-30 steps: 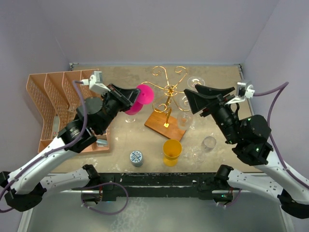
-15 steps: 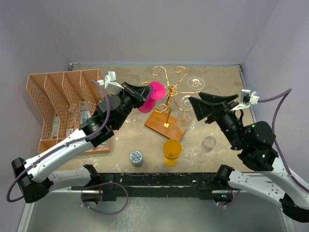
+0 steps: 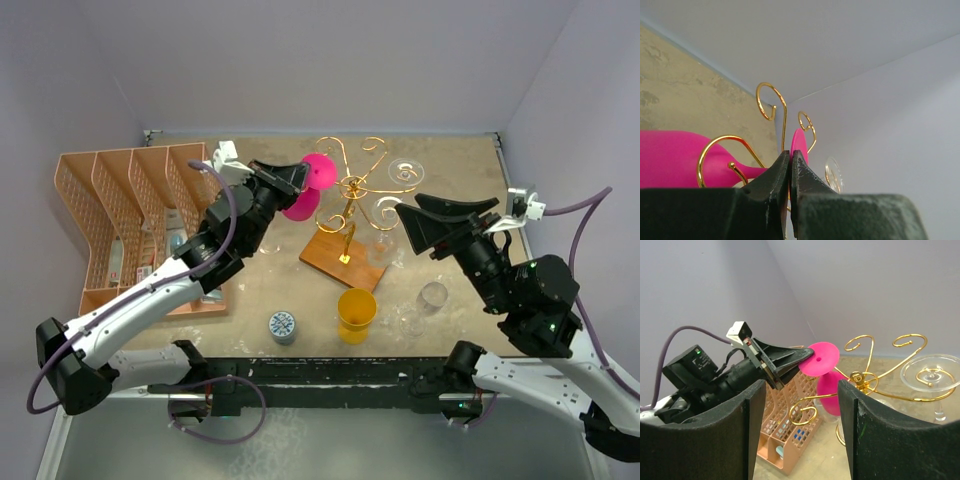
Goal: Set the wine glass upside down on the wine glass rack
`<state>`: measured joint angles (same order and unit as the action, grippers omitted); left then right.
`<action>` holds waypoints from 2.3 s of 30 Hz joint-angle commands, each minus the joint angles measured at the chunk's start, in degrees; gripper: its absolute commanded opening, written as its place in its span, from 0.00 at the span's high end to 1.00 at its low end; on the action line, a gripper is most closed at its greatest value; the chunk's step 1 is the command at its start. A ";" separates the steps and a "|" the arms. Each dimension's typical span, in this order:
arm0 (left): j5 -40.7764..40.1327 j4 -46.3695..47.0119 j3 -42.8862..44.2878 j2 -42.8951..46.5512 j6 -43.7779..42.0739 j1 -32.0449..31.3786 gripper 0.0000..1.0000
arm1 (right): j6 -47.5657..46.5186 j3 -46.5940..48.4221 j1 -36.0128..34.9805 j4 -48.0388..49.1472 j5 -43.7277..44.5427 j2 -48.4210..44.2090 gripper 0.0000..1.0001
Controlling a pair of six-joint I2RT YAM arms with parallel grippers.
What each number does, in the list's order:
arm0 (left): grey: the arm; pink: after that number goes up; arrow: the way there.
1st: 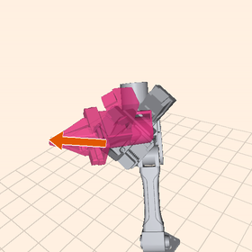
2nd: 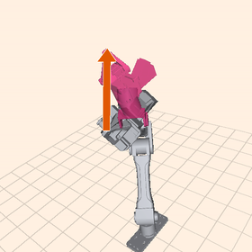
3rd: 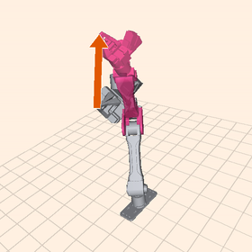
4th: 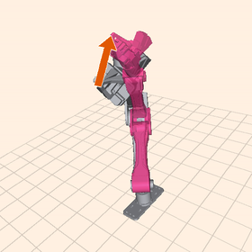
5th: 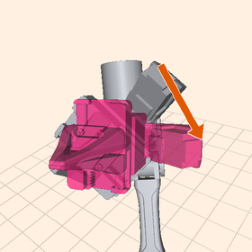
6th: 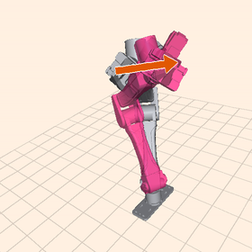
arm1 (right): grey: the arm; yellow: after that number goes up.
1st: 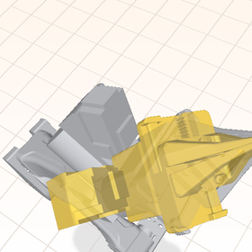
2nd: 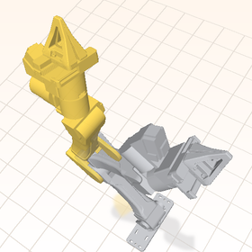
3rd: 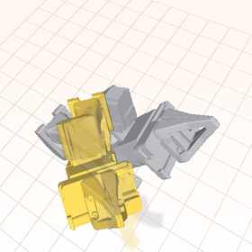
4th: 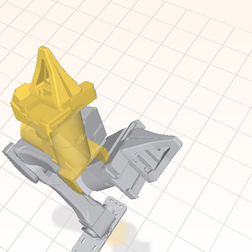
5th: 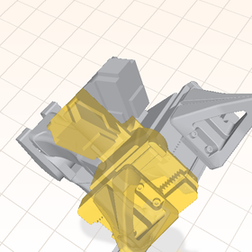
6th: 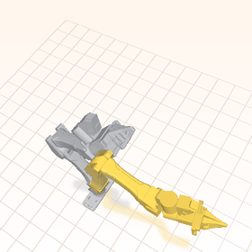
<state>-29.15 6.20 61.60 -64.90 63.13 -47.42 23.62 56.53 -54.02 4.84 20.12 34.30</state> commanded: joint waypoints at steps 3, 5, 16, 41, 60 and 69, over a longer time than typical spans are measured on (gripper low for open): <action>3.57 6.57 1.19 -2.33 2.38 1.81 1.00 | 0.83 -0.15 -0.30 3.17 -0.33 -0.99 0.40; 4.16 7.23 0.88 -2.74 2.87 2.42 1.00 | 0.50 -0.36 -0.30 4.21 -0.57 -1.39 0.40; 3.11 7.35 -2.60 0.49 3.48 5.31 1.00 | 0.41 -0.10 -0.30 2.94 -1.49 -0.91 0.41; 1.03 2.08 -8.61 8.06 3.00 5.83 1.00 | 1.23 -0.02 -0.30 3.43 -1.93 1.00 0.41; 1.28 -2.01 -11.57 10.15 0.10 5.85 0.89 | 3.68 1.21 -0.34 -1.68 5.39 -0.15 0.43; -1.09 -10.52 -6.65 12.67 -5.02 5.85 0.58 | 4.86 2.37 -0.30 -5.42 7.87 1.20 0.43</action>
<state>-28.93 -0.58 50.50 -54.04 62.02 -41.95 27.22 56.10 -54.02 0.75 25.36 34.81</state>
